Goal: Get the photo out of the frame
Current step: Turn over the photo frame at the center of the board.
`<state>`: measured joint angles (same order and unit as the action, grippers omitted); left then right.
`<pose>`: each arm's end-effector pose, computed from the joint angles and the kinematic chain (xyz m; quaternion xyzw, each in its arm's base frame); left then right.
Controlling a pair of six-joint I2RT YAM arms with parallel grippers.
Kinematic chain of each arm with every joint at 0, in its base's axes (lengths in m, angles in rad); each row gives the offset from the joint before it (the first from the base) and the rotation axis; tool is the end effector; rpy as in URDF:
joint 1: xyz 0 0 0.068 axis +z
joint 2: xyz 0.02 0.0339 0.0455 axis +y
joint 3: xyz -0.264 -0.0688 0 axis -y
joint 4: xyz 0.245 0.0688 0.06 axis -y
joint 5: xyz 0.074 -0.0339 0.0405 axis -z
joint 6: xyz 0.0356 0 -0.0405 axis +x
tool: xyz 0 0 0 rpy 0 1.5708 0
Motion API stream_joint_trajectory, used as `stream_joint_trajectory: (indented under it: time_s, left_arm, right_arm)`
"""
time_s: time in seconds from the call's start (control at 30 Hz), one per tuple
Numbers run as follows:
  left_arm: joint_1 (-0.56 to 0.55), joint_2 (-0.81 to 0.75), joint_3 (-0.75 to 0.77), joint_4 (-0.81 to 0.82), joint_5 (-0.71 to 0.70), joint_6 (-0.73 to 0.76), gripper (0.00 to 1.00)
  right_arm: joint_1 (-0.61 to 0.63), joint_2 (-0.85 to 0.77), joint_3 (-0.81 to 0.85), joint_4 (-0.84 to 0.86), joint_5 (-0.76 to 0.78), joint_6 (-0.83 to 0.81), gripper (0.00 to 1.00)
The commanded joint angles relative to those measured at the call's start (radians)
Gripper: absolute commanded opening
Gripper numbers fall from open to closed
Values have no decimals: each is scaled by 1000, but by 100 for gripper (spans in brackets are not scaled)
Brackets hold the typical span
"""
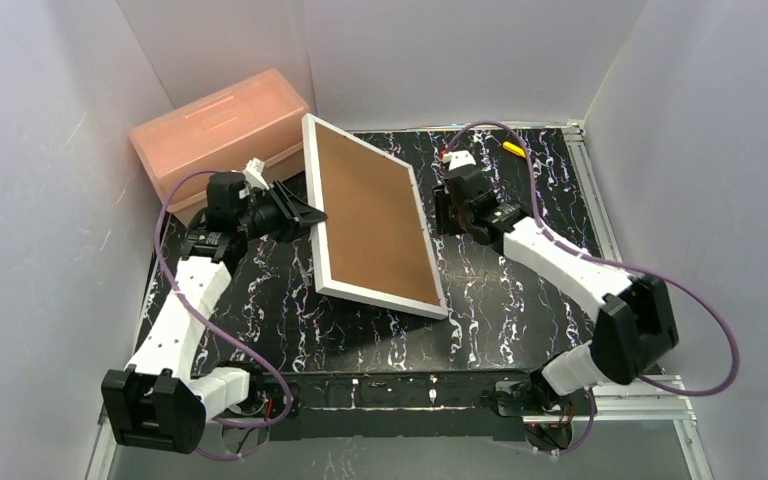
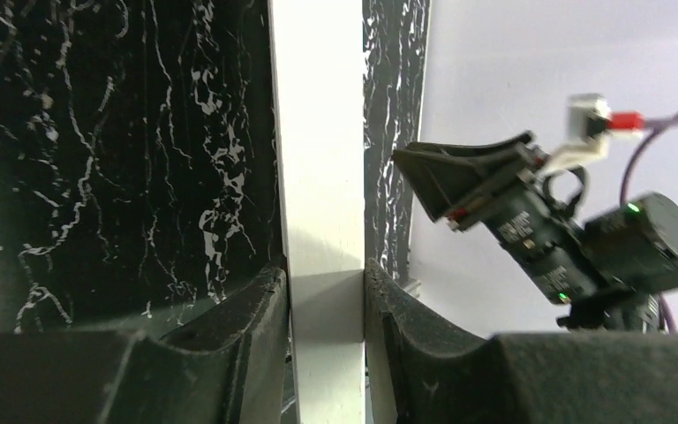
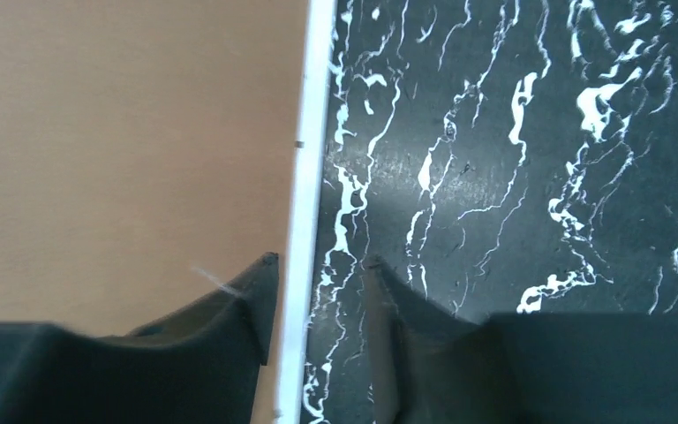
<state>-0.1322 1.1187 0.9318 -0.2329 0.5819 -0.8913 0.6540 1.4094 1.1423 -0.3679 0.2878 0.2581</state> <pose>0.2465 -0.0525 0.3221 -0.1527 0.8043 -0.4651 0.3367 0.2576 0.1847 0.3031 -0.1103 0.8788 0.0817 0.4571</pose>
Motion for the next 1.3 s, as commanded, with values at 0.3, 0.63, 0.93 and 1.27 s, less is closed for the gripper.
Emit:
stream_joint_trajectory:
  time_s: [0.3, 0.63, 0.93, 1.27]
  left_arm:
    - [6, -43, 321, -242, 102, 118, 0]
    - [-161, 15, 483, -250, 56, 98, 0]
    - [-438, 87, 498, -245, -110, 110, 0]
    - [-492, 133, 451, -251, -160, 157, 44]
  right_arm:
    - [-6, 309, 165, 27, -155, 180, 1]
    - [102, 501, 355, -53, -147, 272, 1]
    - [118, 521, 348, -10, -105, 396, 1]
    - [20, 429, 81, 330, -506, 371, 1]
